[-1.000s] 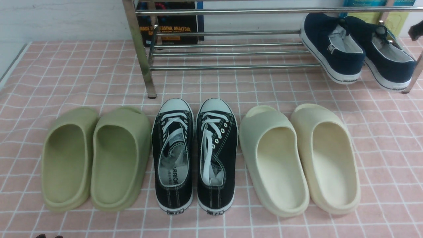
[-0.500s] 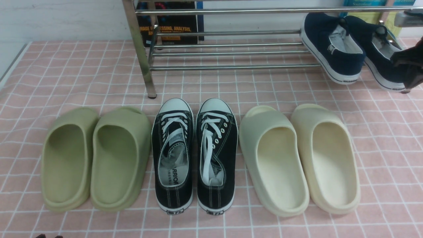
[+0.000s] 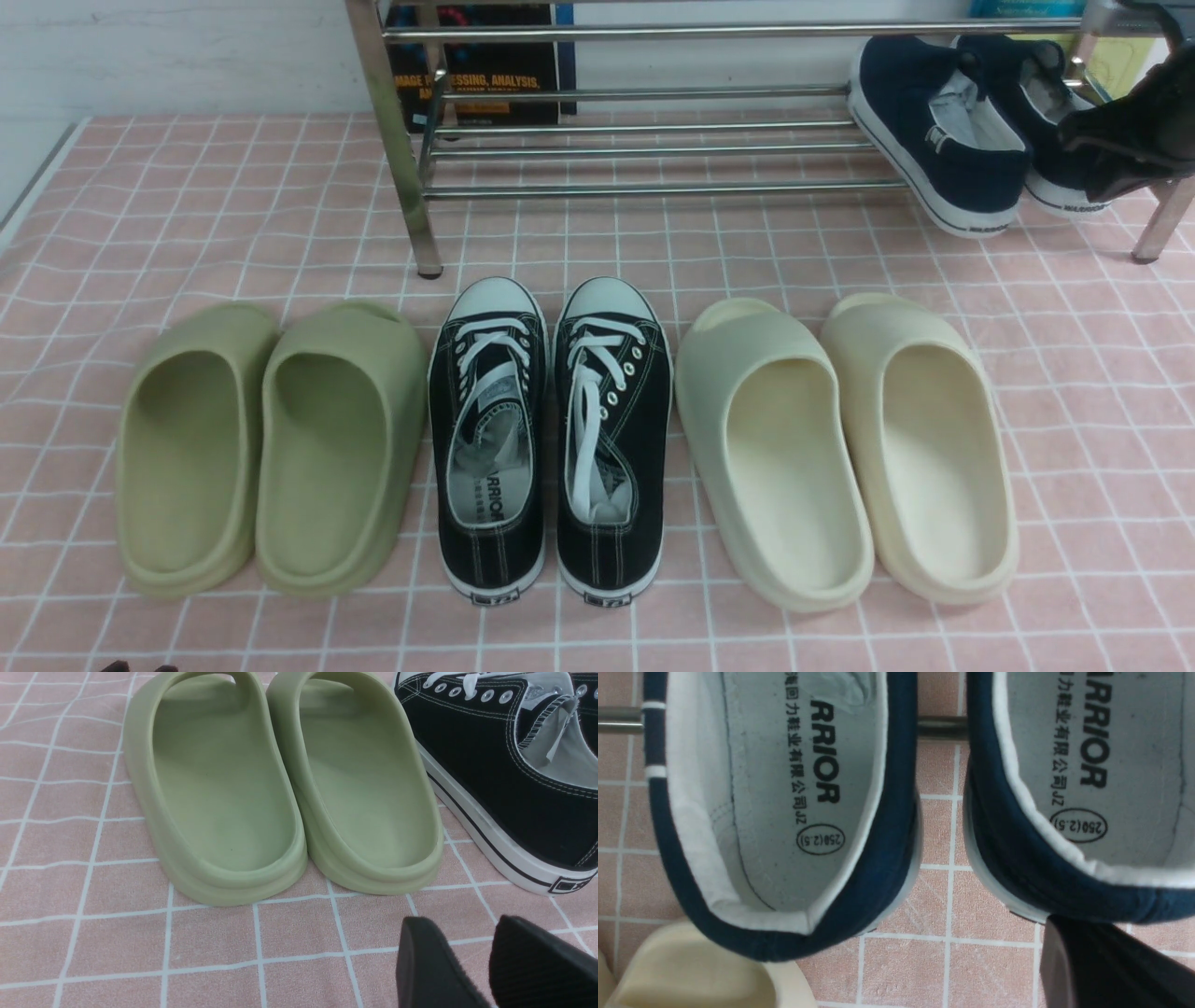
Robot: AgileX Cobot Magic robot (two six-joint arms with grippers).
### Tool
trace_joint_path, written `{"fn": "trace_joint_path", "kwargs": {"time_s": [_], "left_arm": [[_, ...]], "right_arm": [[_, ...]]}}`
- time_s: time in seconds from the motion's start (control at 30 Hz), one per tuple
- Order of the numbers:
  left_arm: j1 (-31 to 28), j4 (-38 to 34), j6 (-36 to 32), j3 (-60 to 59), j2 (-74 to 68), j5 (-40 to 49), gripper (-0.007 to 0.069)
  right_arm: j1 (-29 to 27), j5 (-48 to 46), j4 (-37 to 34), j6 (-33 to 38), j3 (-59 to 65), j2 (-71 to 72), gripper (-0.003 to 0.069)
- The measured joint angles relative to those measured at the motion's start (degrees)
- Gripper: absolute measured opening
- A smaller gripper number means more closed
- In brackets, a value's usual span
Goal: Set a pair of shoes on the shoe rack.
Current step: Use the right arm to put a shoe into the shoe rack
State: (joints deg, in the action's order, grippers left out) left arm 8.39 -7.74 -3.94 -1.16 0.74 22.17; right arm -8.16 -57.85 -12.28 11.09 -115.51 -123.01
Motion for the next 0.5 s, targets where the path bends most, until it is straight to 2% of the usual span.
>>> {"fn": "trace_joint_path", "kwargs": {"time_s": [0.5], "left_arm": [[0.00, 0.00, 0.00, 0.00, 0.00, 0.00, 0.0239]], "right_arm": [[0.00, -5.19, 1.40, 1.50, 0.00, 2.60, -0.0004]]}}
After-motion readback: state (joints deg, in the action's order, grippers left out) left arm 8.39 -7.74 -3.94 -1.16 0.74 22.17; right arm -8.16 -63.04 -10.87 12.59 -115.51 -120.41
